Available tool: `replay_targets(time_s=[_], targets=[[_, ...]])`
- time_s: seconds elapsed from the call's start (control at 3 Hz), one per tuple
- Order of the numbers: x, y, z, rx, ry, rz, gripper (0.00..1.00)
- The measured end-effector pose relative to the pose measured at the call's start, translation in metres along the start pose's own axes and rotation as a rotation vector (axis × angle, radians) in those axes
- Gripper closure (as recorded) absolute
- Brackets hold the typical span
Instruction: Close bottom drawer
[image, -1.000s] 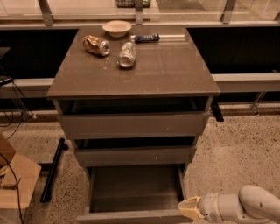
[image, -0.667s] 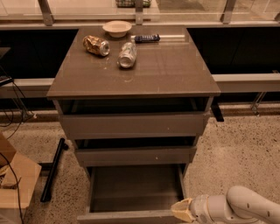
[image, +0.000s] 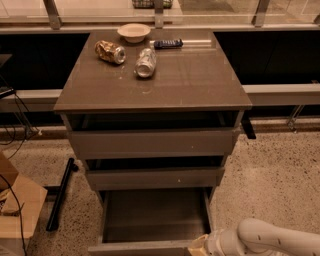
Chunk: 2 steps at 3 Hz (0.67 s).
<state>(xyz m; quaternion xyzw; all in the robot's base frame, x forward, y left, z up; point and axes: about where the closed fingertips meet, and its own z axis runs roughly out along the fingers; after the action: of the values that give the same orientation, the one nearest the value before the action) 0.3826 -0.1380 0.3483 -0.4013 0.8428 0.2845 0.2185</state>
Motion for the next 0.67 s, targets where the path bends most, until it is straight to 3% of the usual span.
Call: replay_targets(time_s=[0.67], targets=[[0.038,-0.031,0.046,0.045,0.035,0.072,1.00]])
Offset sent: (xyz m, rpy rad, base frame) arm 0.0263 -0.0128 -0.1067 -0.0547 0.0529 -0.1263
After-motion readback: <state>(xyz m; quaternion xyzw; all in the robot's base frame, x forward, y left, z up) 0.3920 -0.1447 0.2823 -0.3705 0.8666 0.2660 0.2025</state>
